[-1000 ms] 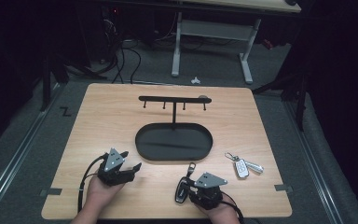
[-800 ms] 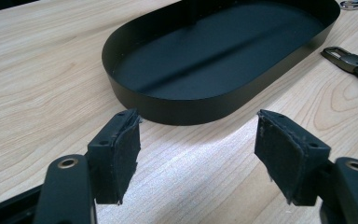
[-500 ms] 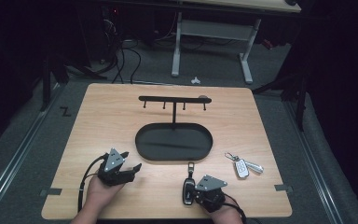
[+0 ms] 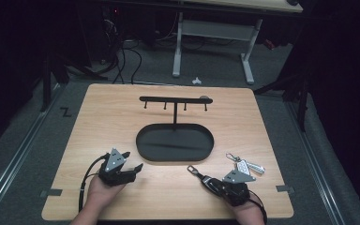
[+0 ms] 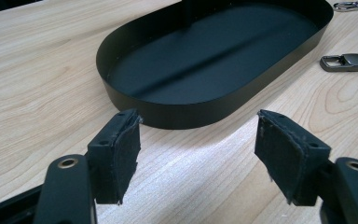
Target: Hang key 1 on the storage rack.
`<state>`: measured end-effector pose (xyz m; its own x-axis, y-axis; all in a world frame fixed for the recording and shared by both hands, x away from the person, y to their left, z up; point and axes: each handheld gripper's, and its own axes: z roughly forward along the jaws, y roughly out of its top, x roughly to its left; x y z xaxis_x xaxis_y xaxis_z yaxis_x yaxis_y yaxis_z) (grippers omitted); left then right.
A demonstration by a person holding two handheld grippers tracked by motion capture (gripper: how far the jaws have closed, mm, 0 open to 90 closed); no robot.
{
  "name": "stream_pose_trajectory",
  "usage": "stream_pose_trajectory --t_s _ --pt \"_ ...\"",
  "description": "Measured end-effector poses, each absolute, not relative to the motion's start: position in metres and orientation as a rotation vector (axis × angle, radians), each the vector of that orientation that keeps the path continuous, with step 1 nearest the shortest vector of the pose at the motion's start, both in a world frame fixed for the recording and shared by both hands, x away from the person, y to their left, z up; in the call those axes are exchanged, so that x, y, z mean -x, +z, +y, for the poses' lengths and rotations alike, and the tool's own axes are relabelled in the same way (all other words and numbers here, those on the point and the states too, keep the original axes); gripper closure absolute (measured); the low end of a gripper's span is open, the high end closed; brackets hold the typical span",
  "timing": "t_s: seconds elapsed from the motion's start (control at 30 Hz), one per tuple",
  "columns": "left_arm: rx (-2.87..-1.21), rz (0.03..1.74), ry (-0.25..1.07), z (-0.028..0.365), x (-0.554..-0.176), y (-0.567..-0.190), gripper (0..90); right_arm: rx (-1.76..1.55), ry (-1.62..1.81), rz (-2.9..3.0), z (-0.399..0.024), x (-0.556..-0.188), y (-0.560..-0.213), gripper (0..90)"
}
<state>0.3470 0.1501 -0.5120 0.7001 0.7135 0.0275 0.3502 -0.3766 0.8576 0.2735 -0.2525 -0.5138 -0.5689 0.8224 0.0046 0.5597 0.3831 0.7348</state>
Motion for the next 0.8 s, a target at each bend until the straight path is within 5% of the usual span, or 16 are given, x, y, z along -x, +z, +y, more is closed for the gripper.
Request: stream_pose_trajectory --t_s 0.1,0.37,0.6,0.8 --pt "-1.988 0.818 0.498 0.150 -0.347 -0.512 31.5 -1.218 1.021 2.263 -0.258 -0.272 -0.511 87.2" --pt "-1.987 0.818 0.498 0.149 -0.347 -0.511 31.6 -1.231 1.035 2.243 -0.258 -0.274 -0.508 61.5" --pt "-1.982 0.823 0.501 0.151 -0.348 -0.511 31.9 -1.241 1.029 2.234 -0.255 -0.278 -0.506 51.1" --pt "-1.981 0.829 0.510 0.152 -0.349 -0.511 31.9 -1.216 0.992 2.298 -0.247 -0.282 -0.506 31.5"
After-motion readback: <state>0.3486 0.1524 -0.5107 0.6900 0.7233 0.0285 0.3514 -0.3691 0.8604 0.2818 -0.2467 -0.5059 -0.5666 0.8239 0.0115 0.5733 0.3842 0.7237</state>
